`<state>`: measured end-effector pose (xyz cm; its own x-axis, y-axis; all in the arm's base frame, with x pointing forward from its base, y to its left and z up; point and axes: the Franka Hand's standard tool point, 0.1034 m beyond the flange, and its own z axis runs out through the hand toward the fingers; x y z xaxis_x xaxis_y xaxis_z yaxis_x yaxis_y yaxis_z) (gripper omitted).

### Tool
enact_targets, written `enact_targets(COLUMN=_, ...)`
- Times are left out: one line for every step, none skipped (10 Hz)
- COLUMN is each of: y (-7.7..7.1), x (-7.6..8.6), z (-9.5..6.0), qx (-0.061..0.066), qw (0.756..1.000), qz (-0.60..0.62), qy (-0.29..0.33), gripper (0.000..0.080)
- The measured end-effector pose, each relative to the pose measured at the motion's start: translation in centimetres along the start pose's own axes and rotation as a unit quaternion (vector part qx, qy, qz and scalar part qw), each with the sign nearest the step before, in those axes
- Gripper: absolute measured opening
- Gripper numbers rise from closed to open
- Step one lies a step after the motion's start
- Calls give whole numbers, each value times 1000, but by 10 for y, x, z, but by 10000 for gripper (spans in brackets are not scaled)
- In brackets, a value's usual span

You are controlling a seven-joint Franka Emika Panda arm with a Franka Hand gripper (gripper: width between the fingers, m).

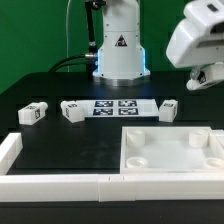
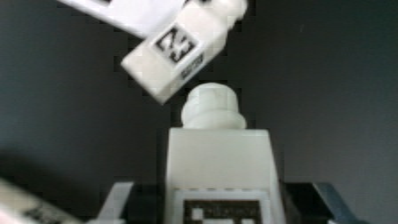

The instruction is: Assemble one leg

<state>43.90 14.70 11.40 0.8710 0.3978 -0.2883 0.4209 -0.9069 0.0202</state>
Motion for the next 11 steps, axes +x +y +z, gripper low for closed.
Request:
enact_targets(y=9, x=7, z=-10, qx=-3, qw=998, qz=1, qy=61, gripper=290)
enact_targets(y=14, x=14, z=-15, qx=-5, qw=994, qz=0, qy=109, gripper=290)
enact_targets(y=13, x=15, z=-13, qx=-6, qw=990, qz=0, qy=142, gripper=290)
enact_targets(y=12, x=20, z=-15, qx=-7, qw=979, qz=-5, qy=204, gripper=290)
enact_targets(y=12, x=19, z=-14, qx=-8, qw=965, qz=-8, qy=262, gripper=290)
enact_targets(y=18, x=15, z=-5, qx=-10, qw=965, qz=-17, qy=263, gripper=290)
enact_targets(y=35, x=21, z=-5, qx=-7, qw=973, qz=-10, qy=230, gripper=290)
enact_targets(y=51, x=37, z=-11, qx=4, qw=978, qz=8, qy=209, gripper=290)
enact_targets(y=57, x=46, z=-12, qx=6, qw=978, qz=8, qy=206, gripper=290)
enact_targets(y=55, x=44, z=-11, qx=6, qw=979, qz=6, qy=205, gripper=290)
enact_targets(y=54, x=44, z=-10, qx=6, qw=979, qz=6, qy=205, gripper=290)
